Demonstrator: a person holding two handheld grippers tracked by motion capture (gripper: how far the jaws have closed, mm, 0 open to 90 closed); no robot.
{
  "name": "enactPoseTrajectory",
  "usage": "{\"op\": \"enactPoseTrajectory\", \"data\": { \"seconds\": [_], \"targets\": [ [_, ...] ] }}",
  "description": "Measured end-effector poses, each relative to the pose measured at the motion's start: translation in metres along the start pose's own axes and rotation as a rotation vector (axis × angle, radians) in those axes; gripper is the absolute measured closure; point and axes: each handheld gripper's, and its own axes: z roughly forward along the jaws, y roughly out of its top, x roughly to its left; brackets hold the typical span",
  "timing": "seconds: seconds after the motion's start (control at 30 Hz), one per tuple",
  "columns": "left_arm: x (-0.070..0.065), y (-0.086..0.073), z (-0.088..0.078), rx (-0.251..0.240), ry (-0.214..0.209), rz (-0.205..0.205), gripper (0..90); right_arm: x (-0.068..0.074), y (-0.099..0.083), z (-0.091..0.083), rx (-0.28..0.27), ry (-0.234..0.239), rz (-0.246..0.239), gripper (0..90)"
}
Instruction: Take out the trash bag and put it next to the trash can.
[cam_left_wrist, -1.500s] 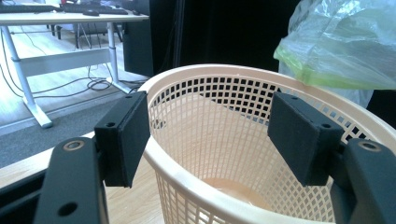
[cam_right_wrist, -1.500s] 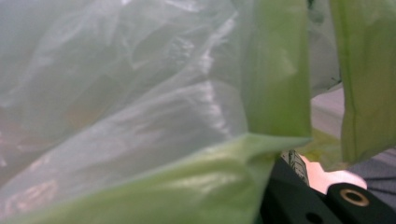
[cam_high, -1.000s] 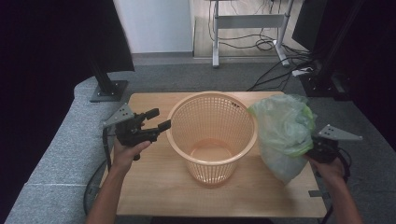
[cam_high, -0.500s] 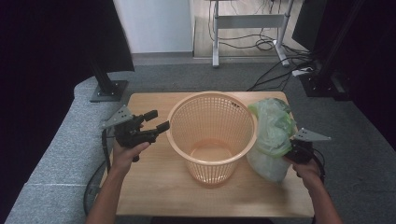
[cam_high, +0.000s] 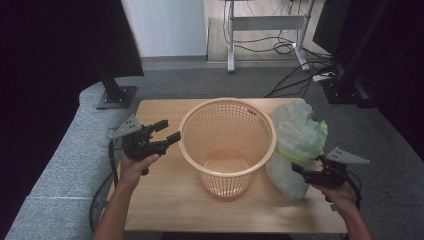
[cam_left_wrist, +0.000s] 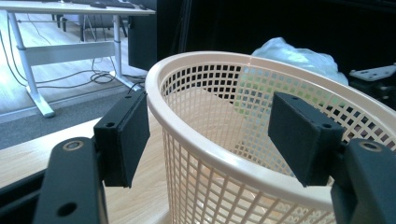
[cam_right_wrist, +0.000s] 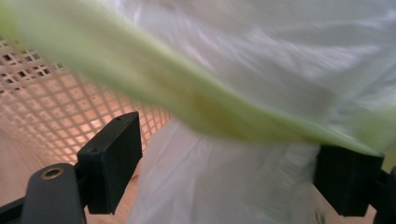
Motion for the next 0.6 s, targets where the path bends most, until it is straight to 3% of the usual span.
{"op": "enactPoseTrajectory", "data": {
  "seconds": [0.23,0.6],
  "targets": [
    [0.001,-0.003,0.001,0.004,0.001,-0.006,29.6,0.003,-0.012,-0.020,-0.027,-0.004,-0.016,19.1],
    [0.003,-0.007,-0.001,0.001,0.002,-0.015,29.6,0.002,-0.010,-0.014,-0.028,-0.012,-0.009,21.3]
  ]
}}
